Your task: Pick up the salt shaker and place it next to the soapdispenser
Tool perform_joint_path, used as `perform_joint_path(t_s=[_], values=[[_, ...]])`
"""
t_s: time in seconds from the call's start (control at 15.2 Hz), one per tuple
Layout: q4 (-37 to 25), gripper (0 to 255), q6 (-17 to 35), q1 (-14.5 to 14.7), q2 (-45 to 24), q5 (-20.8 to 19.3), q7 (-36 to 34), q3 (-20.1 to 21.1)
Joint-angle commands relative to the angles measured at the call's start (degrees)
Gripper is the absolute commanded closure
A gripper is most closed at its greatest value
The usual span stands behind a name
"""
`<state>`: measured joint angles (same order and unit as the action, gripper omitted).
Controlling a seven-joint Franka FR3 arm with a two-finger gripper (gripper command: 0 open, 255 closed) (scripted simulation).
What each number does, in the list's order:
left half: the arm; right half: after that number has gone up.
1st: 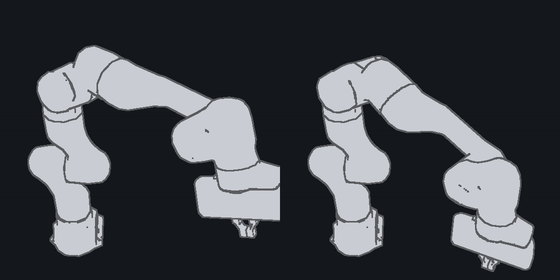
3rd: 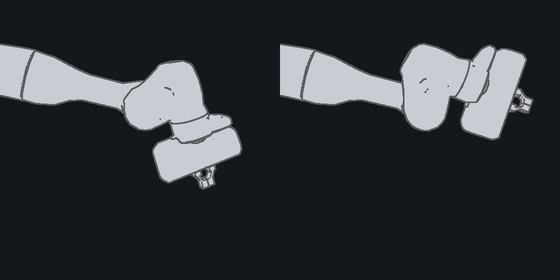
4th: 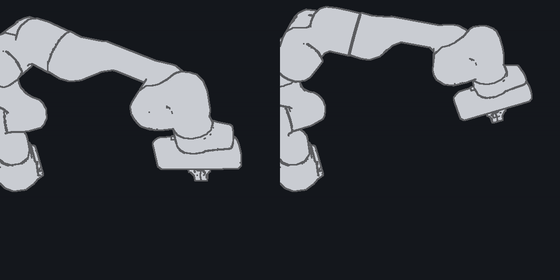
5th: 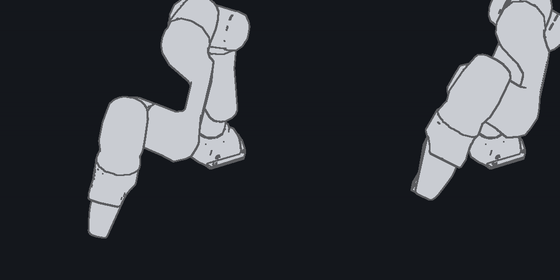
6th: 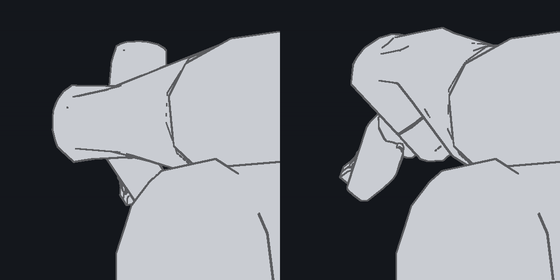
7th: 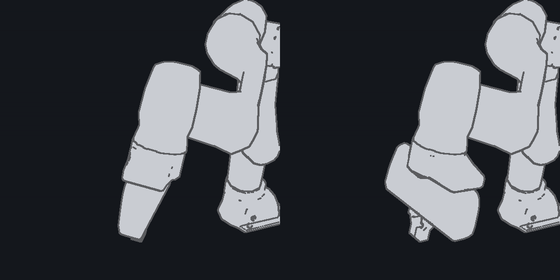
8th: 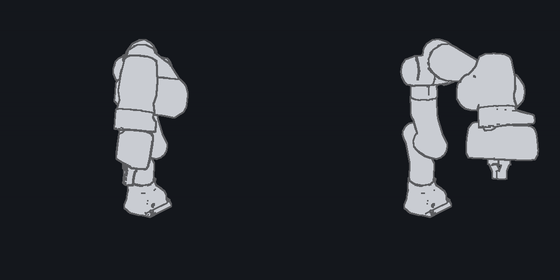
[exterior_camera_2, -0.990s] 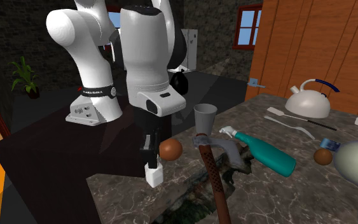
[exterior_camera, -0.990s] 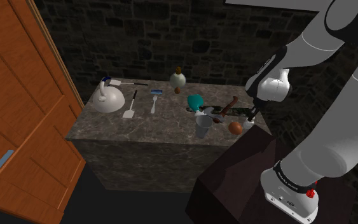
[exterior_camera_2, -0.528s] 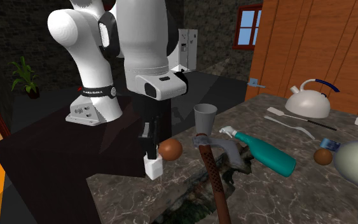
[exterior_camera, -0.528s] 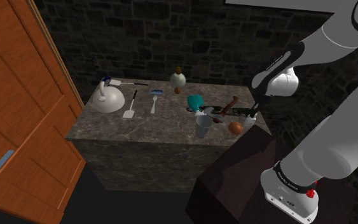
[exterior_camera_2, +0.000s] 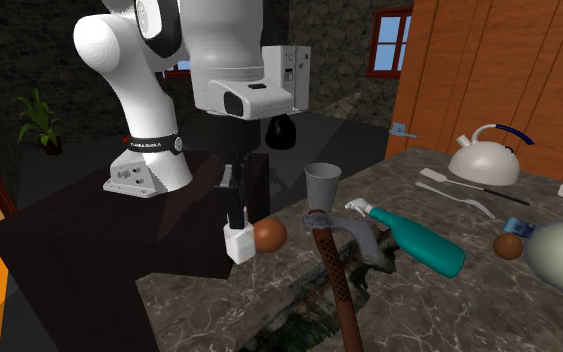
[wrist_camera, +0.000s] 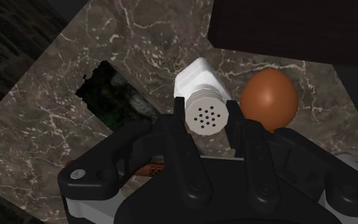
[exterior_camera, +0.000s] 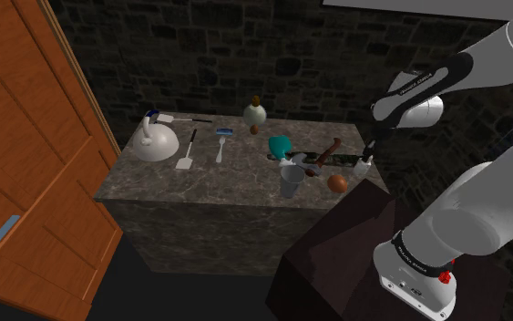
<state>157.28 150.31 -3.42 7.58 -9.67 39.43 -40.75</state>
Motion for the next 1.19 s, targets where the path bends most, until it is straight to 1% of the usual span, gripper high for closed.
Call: perform_joint_path(t_s=[0.0,0.2,0.46,1.12], values=[[-0.3,255,-2.5,-0.9,2.5,-2.4,-1.7,0.6],[-0.8,255,-5.8,-2.1,5.6,-4.5,-3.3,1.7],[-1.7,255,-10.2,-3.2,9.3,-6.3,-4.8,3.0],[-4.8,255,-20.6,-5.0,16.9,-8.0,-6.6,6.2]])
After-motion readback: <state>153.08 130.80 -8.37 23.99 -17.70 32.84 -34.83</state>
